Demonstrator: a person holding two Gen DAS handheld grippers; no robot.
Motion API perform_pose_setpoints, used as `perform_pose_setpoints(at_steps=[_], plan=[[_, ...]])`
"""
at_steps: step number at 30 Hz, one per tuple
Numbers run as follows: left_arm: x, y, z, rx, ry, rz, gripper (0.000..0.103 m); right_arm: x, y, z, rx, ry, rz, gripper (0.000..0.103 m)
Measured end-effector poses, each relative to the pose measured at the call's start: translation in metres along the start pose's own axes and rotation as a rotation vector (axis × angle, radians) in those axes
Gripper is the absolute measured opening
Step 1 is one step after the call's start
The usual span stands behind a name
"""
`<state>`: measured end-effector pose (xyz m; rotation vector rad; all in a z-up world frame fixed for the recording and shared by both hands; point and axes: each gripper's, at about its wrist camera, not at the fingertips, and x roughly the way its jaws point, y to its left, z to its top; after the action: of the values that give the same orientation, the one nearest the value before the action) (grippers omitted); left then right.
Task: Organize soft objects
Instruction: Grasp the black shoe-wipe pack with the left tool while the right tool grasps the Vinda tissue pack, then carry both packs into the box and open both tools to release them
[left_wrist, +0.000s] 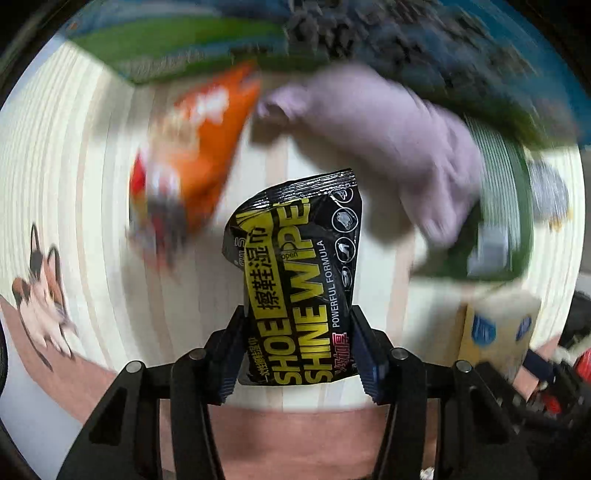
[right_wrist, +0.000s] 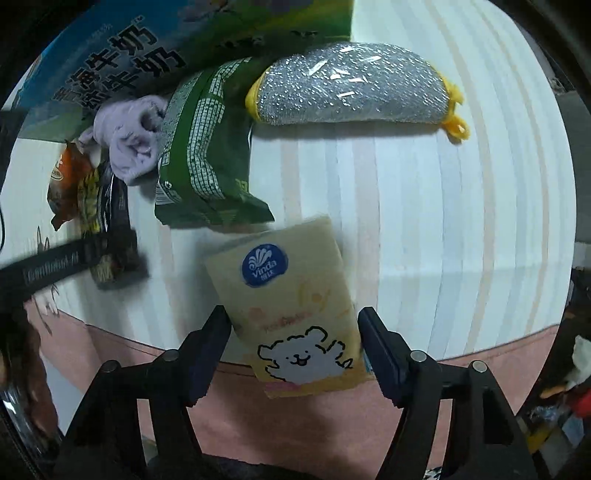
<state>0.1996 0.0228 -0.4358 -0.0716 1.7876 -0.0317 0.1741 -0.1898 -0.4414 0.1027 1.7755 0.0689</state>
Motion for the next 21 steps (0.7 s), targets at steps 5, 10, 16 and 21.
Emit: perform_pose_setpoints(at_steps=[5,10,16,21], plan=[[0.014,-0.008,-0.057,0.040,0.045,0.003,0.050,0.011,0.002,-0.034,-0.005,0.071,0.022,0.069],[0.033,-0.020,-0.067,0.060,0.049,0.037,0.056,0.021,0.009,-0.052,0.004,0.079,0.011,0.070],[0.030,-0.030,-0.066,0.051,0.015,0.031,0.045,0.043,0.023,-0.058,-0.018,0.096,-0.035,0.067],[-0.015,-0.035,-0.072,0.062,-0.035,-0.028,0.043,0.017,0.021,-0.069,-0.014,0.077,0.049,0.066]])
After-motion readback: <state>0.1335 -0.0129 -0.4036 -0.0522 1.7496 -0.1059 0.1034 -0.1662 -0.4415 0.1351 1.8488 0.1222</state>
